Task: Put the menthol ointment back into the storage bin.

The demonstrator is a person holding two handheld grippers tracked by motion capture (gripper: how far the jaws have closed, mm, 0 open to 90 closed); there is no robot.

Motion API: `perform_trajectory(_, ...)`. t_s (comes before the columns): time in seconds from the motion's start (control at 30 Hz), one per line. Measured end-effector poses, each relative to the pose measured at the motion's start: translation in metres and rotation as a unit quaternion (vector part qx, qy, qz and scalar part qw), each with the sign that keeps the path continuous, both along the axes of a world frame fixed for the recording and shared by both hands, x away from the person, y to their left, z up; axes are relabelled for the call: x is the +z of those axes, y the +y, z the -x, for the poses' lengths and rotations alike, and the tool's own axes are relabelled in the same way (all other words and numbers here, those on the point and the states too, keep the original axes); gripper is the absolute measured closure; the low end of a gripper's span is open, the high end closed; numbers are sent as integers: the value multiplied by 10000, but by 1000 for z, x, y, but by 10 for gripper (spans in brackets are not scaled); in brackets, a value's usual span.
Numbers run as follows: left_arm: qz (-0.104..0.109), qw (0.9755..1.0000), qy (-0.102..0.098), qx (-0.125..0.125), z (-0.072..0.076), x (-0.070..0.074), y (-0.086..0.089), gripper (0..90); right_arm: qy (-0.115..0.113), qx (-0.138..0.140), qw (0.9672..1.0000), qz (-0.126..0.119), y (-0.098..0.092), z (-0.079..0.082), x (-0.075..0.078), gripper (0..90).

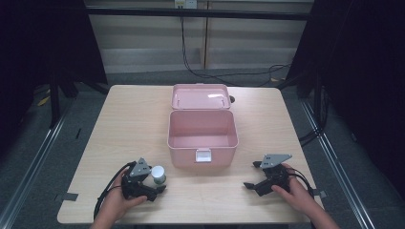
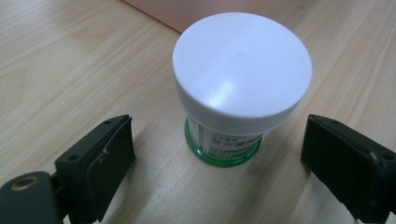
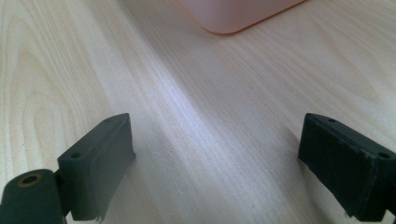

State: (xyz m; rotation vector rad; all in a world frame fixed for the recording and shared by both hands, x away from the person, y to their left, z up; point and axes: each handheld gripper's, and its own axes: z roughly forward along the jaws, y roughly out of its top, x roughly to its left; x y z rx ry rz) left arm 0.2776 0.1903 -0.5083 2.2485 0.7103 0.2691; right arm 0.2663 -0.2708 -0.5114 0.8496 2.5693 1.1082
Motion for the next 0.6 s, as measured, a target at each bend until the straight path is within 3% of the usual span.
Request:
perform_trajectory(0.23, -17, 10000, 16, 91, 1, 0, -2, 88, 2, 0, 10000, 0, 0, 0, 0, 95)
perform_trajectory(0.37, -257, 9993, 206, 198, 0, 6, -5, 102, 0, 1, 10000, 0, 0, 0, 0, 95)
perform_trajectory(0.4, -443, 9982, 334, 209, 0, 11, -5, 148, 0, 1, 10000, 0, 0, 0, 0, 96)
perform_trajectory(0.53, -869, 9931, 714, 316, -1, 21, -7, 181, -3, 3, 10000, -1, 0, 0, 0, 96)
perform_trajectory(0.57, -869, 9931, 714, 316, -1, 21, -7, 203, 2, 1, 10000, -1, 0, 0, 0, 95)
perform_trajectory(0.6, -1042, 9893, 963, 332, -3, 26, -8, 221, 0, 2, 10000, -1, 0, 0, 0, 96)
